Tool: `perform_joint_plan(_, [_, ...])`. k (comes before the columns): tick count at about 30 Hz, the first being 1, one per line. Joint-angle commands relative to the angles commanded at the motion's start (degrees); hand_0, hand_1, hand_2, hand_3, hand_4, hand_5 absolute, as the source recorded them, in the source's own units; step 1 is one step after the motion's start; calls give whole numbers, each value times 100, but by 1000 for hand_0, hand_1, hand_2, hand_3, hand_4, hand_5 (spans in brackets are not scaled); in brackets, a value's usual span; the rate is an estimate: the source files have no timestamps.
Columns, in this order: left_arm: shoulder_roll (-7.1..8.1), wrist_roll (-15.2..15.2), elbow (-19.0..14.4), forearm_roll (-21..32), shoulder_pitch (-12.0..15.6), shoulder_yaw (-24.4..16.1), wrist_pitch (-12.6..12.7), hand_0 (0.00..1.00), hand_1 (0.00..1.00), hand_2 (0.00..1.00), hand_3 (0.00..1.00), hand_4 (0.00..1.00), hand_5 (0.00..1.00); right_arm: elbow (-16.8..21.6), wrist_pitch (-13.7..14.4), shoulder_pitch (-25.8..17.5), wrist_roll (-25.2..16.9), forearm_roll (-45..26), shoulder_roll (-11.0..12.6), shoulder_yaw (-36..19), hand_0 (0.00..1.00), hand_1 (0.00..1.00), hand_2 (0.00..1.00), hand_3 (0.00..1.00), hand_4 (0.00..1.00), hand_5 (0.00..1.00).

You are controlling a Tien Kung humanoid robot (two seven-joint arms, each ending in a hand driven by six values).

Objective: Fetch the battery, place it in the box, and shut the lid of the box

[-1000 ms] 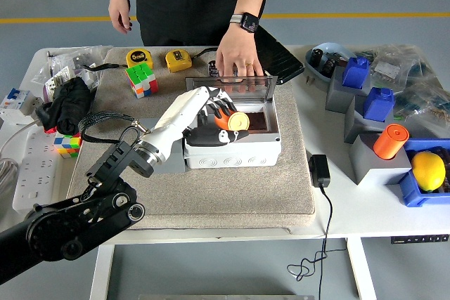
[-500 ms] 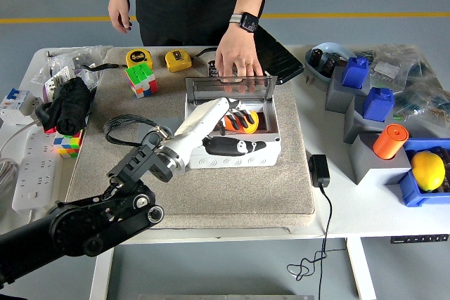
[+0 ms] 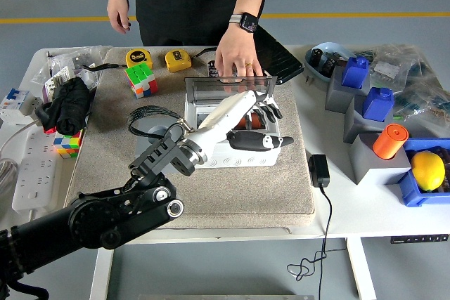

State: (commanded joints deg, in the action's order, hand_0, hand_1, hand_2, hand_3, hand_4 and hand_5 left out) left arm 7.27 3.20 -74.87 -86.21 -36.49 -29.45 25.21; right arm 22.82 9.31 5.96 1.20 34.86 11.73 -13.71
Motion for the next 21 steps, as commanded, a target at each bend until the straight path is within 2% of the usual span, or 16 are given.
perform_joint_plan(4, [143,-5,-266,-78,190,-455,6,230,457,495,501,962,438,-17,-10,2,8,-2,-1,19,588,576,541,532,892,438])
perform_joint_plan(5, [188,-25,-345,-49,263,-607,13,265,494,505,509,961,438,-28,-15,6,11,-14,-4,37,588,576,541,531,892,438])
perform_joint_plan(7, [277,-87,-483,-14,434,-926,39,265,494,505,509,961,438,-56,-28,11,21,-74,-15,73,588,576,541,531,892,438])
perform_joint_plan(12, [455,-236,-658,275,834,-1726,86,292,512,511,514,957,436,-110,-42,11,31,-182,-30,139,589,578,541,531,893,438])
perform_joint_plan(16, [597,-331,-651,292,1064,-2336,175,292,512,511,514,957,436,-137,-43,15,36,-206,-35,151,589,578,541,531,893,438])
perform_joint_plan(21, [708,-269,-444,-26,1078,-2546,98,310,525,516,521,960,439,-141,-40,23,37,-204,-34,133,588,578,542,532,894,438])
